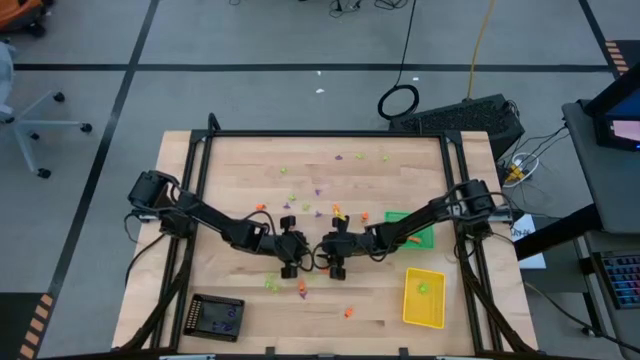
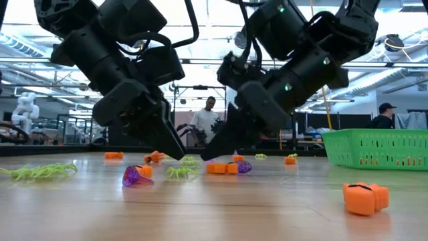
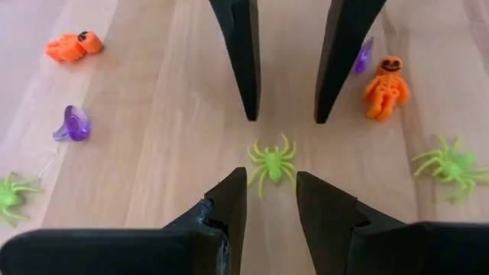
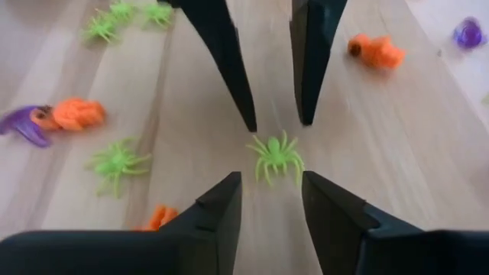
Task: Sort Halloween decoration
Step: Put the green spider toy into the yellow bin
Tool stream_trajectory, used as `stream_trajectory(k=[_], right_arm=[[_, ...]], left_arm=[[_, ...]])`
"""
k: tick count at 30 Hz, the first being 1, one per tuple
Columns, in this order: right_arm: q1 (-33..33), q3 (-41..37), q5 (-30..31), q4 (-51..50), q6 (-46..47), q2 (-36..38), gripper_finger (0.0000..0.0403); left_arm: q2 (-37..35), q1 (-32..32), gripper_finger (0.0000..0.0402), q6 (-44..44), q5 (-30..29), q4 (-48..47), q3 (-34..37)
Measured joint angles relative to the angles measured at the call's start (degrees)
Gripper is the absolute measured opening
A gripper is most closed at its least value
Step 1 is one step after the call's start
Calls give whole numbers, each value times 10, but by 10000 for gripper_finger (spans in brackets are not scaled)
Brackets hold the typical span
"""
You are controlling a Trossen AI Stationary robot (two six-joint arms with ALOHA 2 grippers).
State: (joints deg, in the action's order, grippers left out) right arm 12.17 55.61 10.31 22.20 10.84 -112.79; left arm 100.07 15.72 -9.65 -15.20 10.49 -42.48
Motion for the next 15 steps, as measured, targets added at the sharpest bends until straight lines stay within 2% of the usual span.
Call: stream_trajectory(k=[5,15], right_arm=[[-1,0,1,26,5,-8,120],[1,0,0,20,5,-8,136]], left_arm=[[0,0,116,0,0,-1,0],[1,0,116,-4,3,-2,0]])
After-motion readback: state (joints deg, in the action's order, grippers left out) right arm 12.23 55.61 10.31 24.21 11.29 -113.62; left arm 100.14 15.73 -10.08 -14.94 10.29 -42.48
